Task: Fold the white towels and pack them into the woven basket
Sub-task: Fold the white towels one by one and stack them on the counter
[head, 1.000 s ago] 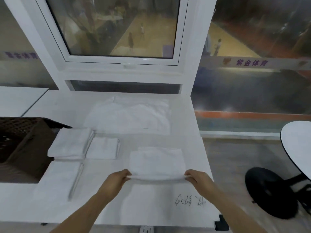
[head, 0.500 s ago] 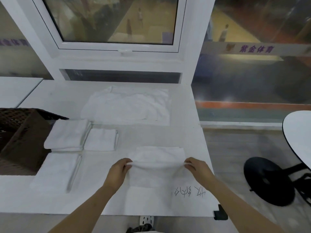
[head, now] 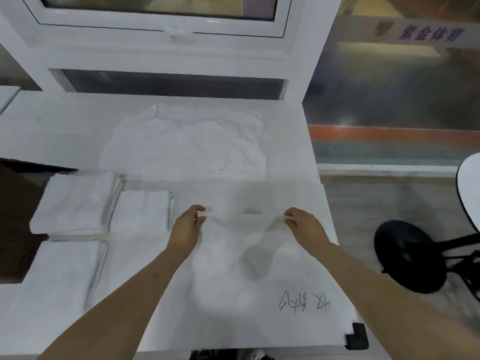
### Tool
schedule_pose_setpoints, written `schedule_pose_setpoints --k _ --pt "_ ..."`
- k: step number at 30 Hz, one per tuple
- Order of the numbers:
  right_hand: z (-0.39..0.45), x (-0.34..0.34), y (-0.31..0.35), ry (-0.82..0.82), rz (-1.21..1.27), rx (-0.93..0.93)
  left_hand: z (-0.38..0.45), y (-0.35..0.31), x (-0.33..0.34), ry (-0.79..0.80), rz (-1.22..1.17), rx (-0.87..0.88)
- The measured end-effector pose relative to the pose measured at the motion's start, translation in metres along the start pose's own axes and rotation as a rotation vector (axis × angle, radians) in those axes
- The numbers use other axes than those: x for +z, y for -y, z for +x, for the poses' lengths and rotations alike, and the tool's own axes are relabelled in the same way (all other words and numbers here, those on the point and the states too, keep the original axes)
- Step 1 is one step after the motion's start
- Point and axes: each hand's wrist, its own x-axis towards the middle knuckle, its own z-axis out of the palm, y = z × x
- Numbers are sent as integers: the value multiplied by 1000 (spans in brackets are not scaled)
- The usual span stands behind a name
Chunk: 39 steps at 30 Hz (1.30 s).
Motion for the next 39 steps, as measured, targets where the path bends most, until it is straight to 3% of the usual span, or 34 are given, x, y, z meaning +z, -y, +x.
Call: schedule_pose_setpoints --k 4,10,13,15,18,22,30,34,39 --pt "16 31 0 43 -242 -127 16 19 15 -73 76 14" --pt "24 76 22 349 -366 -386 -27 53 50 55 491 379" --pt "24 84 28 466 -426 -348 -49 64 67 233 660 391" --pt "21 89 26 454 -420 -295 -52 74 74 295 745 387" --pt "16 92 24 387 -420 -218 -37 76 75 289 834 381" --pt "4 89 26 342 -480 -118 -16 60 73 250 928 223" --pt "-18 88 30 371 -343 21 -19 25 80 234 676 -66" --pt "-15 90 27 245 -193 55 -17 12 84 110 180 -266" --pt "-15 98 27 222 12 136 -6 8 85 73 -418 -652"
